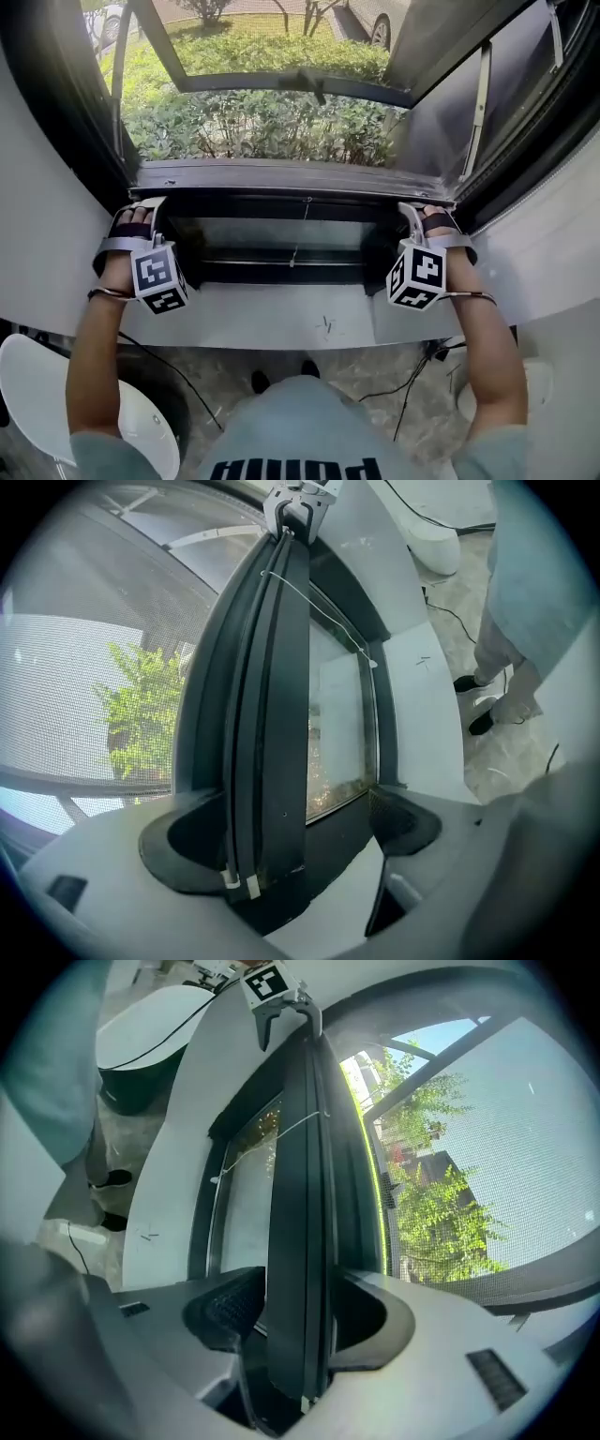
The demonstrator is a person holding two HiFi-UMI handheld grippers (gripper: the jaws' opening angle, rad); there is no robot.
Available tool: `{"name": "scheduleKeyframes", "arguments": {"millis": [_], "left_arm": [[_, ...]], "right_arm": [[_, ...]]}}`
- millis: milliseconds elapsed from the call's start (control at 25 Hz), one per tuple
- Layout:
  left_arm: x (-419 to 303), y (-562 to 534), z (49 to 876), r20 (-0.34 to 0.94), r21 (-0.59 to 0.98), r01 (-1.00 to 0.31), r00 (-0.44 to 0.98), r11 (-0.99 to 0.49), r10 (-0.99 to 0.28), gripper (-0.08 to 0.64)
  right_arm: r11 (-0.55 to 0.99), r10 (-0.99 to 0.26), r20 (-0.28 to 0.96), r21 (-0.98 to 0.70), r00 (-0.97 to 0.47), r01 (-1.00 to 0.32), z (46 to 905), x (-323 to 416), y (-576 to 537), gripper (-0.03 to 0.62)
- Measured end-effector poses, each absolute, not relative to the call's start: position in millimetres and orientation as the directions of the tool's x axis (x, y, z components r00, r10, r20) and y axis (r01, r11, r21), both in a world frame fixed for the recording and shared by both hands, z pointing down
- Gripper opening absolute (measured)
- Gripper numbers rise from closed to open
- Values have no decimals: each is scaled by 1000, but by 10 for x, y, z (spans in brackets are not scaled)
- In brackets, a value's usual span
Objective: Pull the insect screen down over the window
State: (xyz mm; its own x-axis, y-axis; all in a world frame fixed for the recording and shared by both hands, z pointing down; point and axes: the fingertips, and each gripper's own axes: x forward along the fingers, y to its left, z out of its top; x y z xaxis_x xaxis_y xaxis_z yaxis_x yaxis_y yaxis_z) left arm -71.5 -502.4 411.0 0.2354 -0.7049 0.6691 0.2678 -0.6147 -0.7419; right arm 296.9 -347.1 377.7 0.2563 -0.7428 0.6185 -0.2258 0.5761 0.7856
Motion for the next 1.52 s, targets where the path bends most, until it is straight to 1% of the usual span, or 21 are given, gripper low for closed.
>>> {"name": "scheduleKeyframes", "arguments": {"millis": [200, 360, 400, 440, 520, 640, 720, 840, 1000, 1080, 1160, 1200, 1240, 1280, 1320, 1360, 1400, 1440, 1480, 1520], "left_arm": [[-668, -5089, 4133, 629, -776, 262, 263, -573, -732, 466], [-608, -5165, 4147, 538, -842, 223, 277, -492, -796, 467], [-593, -5177, 4147, 514, -857, 210, 286, -471, -809, 466], [-584, -5184, 4149, 500, -865, 196, 291, -461, -815, 469], [-583, -5186, 4145, 498, -867, 171, 291, -468, -817, 468], [-566, -5185, 4138, 503, -864, 158, 308, -478, -807, 469], [-549, -5161, 4103, 497, -867, 132, 325, -481, -805, 468], [-546, -5083, 4008, 492, -858, 42, 352, -512, -796, 468], [-517, -4904, 3840, 468, -813, -137, 424, -566, -775, 468], [-453, -4758, 3779, 444, -755, -248, 490, -608, -751, 466], [-371, -4553, 3708, 394, -670, -355, 573, -651, -718, 463], [-334, -4441, 3657, 359, -619, -405, 616, -673, -701, 448], [-305, -4330, 3601, 320, -563, -451, 654, -693, -686, 398], [-288, -4225, 3555, 284, -503, -492, 683, -711, -673, 306], [-278, -4127, 3530, 254, -445, -526, 702, -725, -666, 198], [-267, -4031, 3522, 230, -389, -556, 713, -735, -662, 118], [-251, -3935, 3527, 211, -333, -583, 720, -741, -661, 69], [-226, -3839, 3543, 195, -277, -607, 724, -745, -662, 46], [-192, -3742, 3565, 182, -224, -628, 724, -745, -665, 26], [-150, -3644, 3590, 173, -180, -647, 720, -741, -672, 15]], "right_arm": [[495, -797, 537, 843, 276, -212, 3797, 2990, -3519, 224], [411, -847, 427, 904, 317, -121, 3822, 3057, -3576, 224], [391, -858, 401, 915, 322, -100, 3828, 3068, -3595, 213], [374, -866, 381, 923, 324, -88, 3820, 3072, -3611, 187], [363, -873, 368, 929, 320, -77, 3792, 3067, -3625, 169], [385, -867, 385, 921, 317, -65, 3769, 3072, -3611, 169], [387, -859, 396, 917, 324, -95, 3754, 3068, -3589, 169], [357, -855, 406, 912, 324, -202, 3739, 3005, -3554, 169], [263, -877, 362, 912, 316, -316, 3648, 2900, -3512, 172], [208, -890, 334, 904, 311, -374, 3597, 2820, -3443, 172], [143, -906, 311, 864, 287, -483, 3557, 2675, -3336, 172], [109, -917, 303, 817, 261, -566, 3535, 2569, -3280, 172], [77, -928, 296, 746, 226, -661, 3511, 2446, -3225, 172], [50, -940, 286, 651, 184, -757, 3489, 2316, -3172, 170], [29, -952, 272, 540, 142, -841, 3472, 2193, -3118, 170], [12, -962, 253, 424, 105, -906, 3462, 2087, -3060, 170], [-1, -970, 231, 314, 78, -949, 3460, 2008, -2993, 167], [-12, -976, 209, 219, 59, -976, 3465, 1956, -2920, 146], [-19, -981, 188, 145, 47, -989, 3473, 1928, -2844, 118], [-21, -985, 171, 97, 37, -995, 3478, 1912, -2769, 76]]}}
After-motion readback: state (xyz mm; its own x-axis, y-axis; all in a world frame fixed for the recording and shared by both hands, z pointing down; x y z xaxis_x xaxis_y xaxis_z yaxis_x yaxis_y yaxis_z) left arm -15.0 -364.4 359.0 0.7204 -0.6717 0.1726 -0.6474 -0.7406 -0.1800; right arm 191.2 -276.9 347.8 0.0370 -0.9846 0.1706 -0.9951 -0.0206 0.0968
